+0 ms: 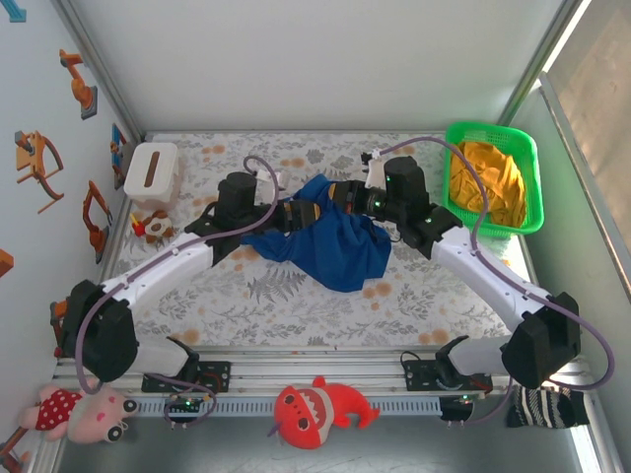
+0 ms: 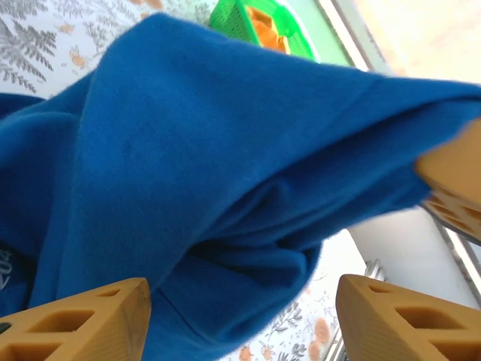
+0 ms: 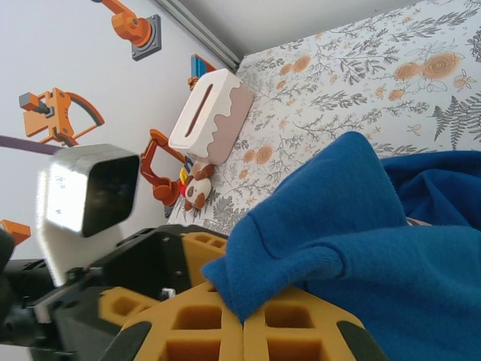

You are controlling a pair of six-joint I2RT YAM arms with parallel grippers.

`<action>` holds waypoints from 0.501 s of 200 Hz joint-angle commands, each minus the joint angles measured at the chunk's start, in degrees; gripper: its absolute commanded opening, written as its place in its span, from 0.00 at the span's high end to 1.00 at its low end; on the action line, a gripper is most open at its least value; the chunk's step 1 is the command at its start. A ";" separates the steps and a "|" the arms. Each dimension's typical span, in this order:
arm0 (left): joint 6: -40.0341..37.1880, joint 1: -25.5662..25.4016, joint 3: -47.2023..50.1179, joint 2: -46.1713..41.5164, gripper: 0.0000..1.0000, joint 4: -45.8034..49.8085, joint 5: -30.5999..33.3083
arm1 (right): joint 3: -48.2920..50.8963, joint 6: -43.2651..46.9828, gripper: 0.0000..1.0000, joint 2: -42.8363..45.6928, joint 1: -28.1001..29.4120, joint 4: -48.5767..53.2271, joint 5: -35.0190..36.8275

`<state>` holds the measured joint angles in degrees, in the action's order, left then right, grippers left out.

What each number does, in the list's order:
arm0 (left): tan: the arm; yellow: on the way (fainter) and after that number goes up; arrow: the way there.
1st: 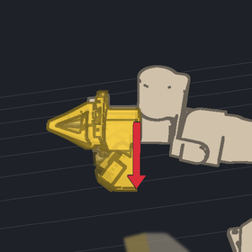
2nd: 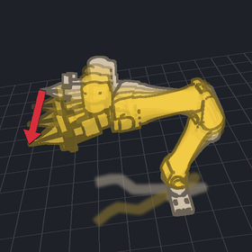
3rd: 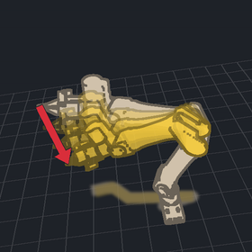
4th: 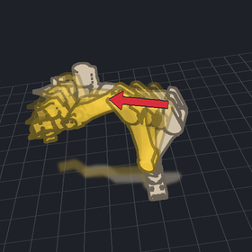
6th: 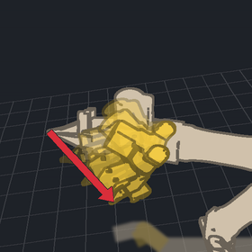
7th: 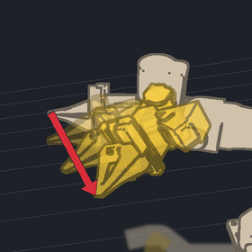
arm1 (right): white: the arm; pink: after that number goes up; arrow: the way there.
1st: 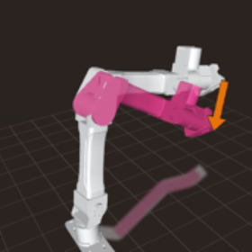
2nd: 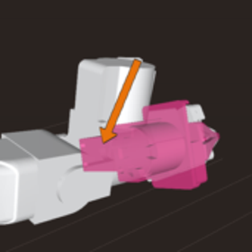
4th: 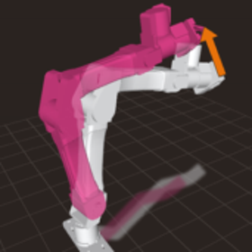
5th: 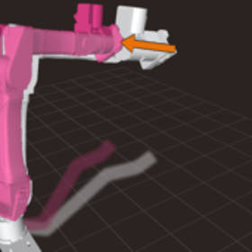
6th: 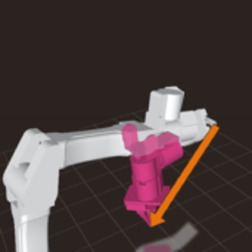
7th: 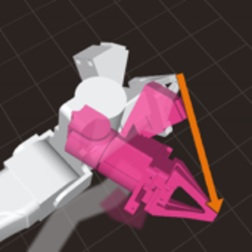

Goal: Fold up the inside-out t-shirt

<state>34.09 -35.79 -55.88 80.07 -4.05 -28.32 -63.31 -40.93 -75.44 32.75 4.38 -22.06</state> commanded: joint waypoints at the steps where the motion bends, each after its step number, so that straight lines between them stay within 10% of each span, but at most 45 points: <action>1: -0.82 -0.86 -3.65 2.23 0.36 -3.02 -0.26 | 0.98 -1.08 1.00 0.77 -0.15 -2.34 -0.26; 61: 1.31 -2.78 -3.57 7.19 0.49 -6.07 -0.78 | 0.61 -1.17 1.00 0.63 -0.15 -2.02 0.39; 100: 1.13 -2.73 -3.98 7.10 0.98 -5.28 -0.37 | -0.63 -0.91 1.00 0.60 -0.89 -0.43 2.02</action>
<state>35.99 -38.39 -58.41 87.85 -8.56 -28.29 -62.83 -41.63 -75.44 32.73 4.03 -21.39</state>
